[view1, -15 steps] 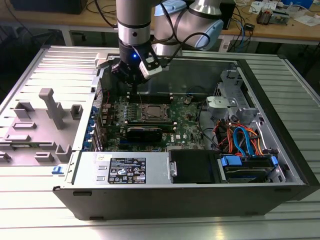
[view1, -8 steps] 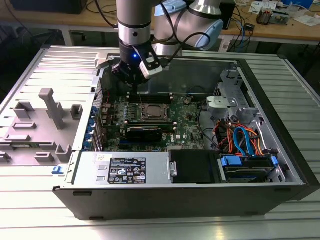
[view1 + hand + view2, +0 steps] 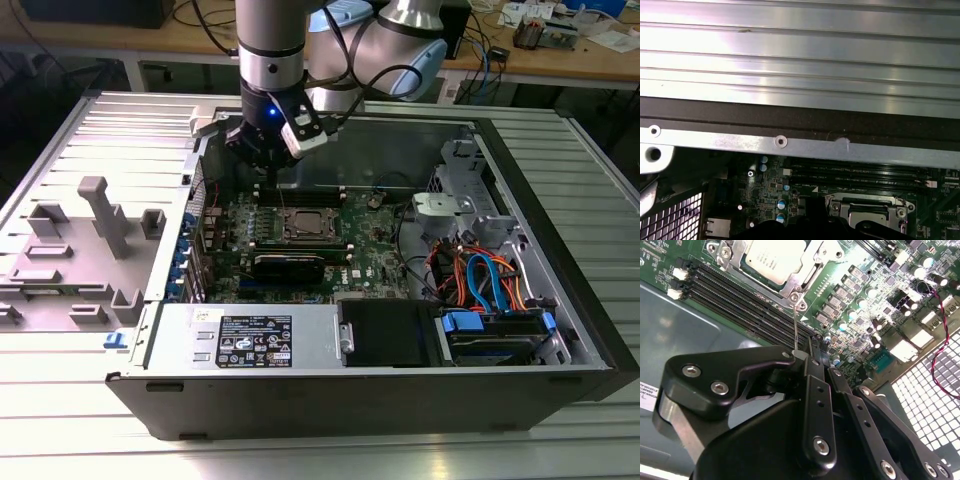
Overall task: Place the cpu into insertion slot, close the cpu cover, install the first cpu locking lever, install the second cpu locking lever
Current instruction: 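Install the first cpu locking lever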
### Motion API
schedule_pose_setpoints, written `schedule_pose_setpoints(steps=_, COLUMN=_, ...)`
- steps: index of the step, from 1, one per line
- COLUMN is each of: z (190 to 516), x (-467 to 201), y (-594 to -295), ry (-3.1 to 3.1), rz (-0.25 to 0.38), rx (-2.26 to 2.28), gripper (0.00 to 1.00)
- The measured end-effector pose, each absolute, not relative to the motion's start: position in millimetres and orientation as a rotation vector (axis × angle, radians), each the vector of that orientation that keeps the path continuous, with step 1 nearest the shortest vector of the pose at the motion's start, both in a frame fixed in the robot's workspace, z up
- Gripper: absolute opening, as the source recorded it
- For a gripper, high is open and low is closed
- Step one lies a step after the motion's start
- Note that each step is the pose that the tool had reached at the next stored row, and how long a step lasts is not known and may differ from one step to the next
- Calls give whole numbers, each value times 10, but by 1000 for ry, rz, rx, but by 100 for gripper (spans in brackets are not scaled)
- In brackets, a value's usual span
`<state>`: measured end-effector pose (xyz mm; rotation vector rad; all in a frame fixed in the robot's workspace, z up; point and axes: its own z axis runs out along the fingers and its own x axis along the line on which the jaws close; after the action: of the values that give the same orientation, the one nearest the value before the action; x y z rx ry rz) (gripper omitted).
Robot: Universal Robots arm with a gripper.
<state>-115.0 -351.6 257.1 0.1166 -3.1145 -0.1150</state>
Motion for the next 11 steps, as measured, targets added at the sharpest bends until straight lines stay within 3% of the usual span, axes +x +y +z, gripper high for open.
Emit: schedule_pose_setpoints(steps=11, z=2571, x=-1111, y=-3516, ry=-3115, rz=-115, rx=117, gripper=11)
